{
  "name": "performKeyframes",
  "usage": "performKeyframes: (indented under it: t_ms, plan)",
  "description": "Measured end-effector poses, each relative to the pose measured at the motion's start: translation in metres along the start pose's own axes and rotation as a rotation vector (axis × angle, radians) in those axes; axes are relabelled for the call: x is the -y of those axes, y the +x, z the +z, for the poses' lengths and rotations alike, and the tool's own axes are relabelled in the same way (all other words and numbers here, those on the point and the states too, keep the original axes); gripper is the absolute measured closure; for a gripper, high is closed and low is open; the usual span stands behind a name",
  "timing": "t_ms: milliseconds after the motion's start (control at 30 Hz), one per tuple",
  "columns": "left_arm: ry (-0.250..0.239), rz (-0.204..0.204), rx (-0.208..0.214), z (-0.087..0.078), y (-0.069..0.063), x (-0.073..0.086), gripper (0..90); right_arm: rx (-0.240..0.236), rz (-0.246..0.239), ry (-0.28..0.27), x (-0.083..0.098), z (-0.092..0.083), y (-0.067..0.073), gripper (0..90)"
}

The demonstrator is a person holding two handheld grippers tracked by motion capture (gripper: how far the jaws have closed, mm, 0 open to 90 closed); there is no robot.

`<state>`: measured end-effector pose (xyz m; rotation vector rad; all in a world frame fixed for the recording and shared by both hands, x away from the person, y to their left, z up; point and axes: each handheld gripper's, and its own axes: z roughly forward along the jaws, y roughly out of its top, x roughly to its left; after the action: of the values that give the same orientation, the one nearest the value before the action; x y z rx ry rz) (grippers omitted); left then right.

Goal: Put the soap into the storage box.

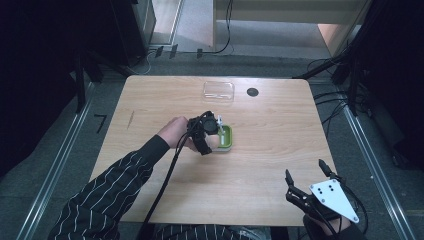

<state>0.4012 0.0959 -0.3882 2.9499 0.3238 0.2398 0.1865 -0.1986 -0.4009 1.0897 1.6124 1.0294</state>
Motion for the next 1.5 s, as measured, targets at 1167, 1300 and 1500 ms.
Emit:
performKeyframes:
  t_ms: [1167,1300,1500]
  plan:
    - [-0.031,0.043,-0.010,0.008,0.026,-0.015,33.6,0.031,0.002,0.021,0.003,-0.009,-0.002,13.4]
    - [-0.023,0.044,-0.007,0.011,0.028,-0.015,33.6,0.030,0.012,0.021,0.004,-0.011,-0.003,13.4]
    - [-0.026,0.046,-0.006,0.014,0.031,-0.015,33.6,0.036,0.006,0.024,0.004,-0.012,-0.003,13.4]
